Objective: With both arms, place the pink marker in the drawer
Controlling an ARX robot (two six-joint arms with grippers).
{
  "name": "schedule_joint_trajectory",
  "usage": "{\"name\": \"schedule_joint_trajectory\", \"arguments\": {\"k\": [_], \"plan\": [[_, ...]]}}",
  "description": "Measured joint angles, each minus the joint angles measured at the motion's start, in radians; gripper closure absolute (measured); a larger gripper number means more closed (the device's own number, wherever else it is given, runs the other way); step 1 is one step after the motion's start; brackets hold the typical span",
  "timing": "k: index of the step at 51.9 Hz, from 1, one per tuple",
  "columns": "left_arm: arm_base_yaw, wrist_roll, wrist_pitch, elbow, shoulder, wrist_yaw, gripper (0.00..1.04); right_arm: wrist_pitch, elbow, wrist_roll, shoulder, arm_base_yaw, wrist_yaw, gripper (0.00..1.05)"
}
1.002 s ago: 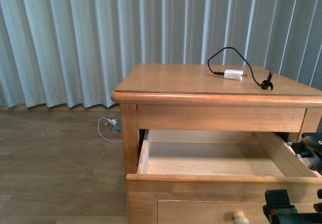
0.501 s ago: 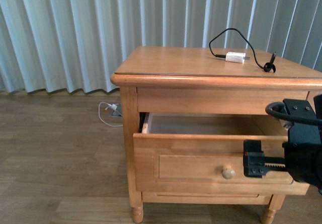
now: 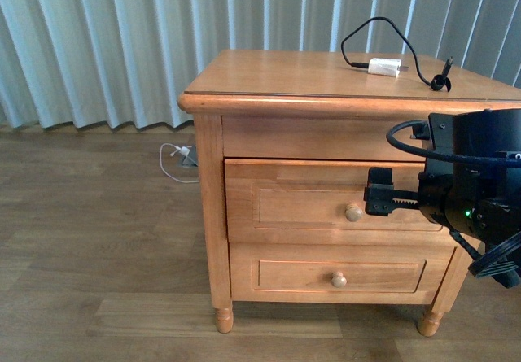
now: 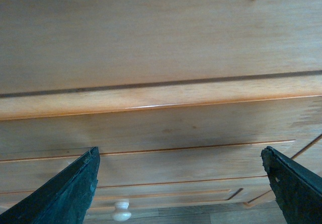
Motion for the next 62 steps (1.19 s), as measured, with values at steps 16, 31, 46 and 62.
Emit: {"name": "schedule_joint_trajectory", "arguments": {"k": [16,31,46,62], "plan": [[0.0,0.0,0.0,0.0,0.0,0.0,0.06,0.043,0.009,-0.009,0.021,0.003,-0.003,0.08],[0.0,0.0,0.0,0.0,0.0,0.0,0.06,0.028,-0.035,-0.004,-0.024,0.006,-0.048,0.08],[0.0,0.0,0.0,0.0,0.0,0.0,0.06,-0.032,-0.275,0.0,-0.32,0.037,-0.077,0.08],[0.0,0.0,0.0,0.0,0.0,0.0,0.06,-0.275,-0.594,-0.055,-0.893,0.064,-0.167,0.08]]}}
